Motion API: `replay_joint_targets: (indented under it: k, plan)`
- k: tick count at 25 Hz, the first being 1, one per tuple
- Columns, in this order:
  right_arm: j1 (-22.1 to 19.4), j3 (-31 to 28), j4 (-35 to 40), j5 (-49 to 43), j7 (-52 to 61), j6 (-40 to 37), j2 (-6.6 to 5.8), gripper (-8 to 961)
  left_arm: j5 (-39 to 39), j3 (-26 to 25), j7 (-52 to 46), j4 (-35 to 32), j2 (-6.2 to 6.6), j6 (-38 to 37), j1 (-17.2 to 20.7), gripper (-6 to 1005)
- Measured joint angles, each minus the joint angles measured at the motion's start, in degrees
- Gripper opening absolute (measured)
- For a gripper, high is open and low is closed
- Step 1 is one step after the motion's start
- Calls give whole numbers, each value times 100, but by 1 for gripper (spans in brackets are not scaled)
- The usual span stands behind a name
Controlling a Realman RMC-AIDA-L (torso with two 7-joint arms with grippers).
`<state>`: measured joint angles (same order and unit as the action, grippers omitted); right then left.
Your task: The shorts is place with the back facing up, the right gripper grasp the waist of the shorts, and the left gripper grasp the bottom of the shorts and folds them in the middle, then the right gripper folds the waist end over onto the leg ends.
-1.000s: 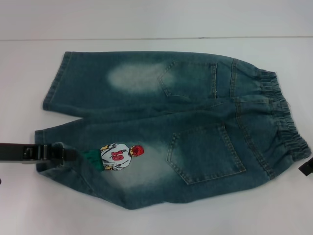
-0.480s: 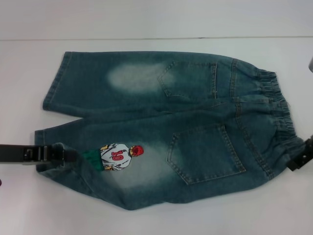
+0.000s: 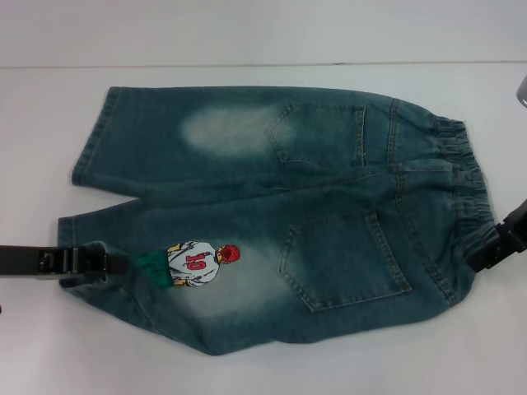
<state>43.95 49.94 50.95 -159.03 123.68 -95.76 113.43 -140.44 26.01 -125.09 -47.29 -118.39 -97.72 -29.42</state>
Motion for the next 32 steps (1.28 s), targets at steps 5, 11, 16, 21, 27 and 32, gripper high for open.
replay_joint_targets:
  k: [5,11,16,21,27,32]
  plan:
    - [-14,10,7,3,-134,-2,37,754,0,0,33,34,0,7,-2,-1]
    - [-14,43,12,-40,-200,-4,66,614,0,8,46,75,4,46,-10,-1]
    - [-5,91,12,-45,-233,-5,73,343,0,24,64,123,0,61,-6,-2]
    - [0,157,21,-47,-269,13,85,144,0,23,69,149,7,62,-8,-2]
    - [-35,84,30,74,-379,47,93,94,0,-2,72,152,23,96,-57,-2]
    - [-177,-195,72,420,-397,19,64,81,178,-8,73,126,41,193,-113,-2]
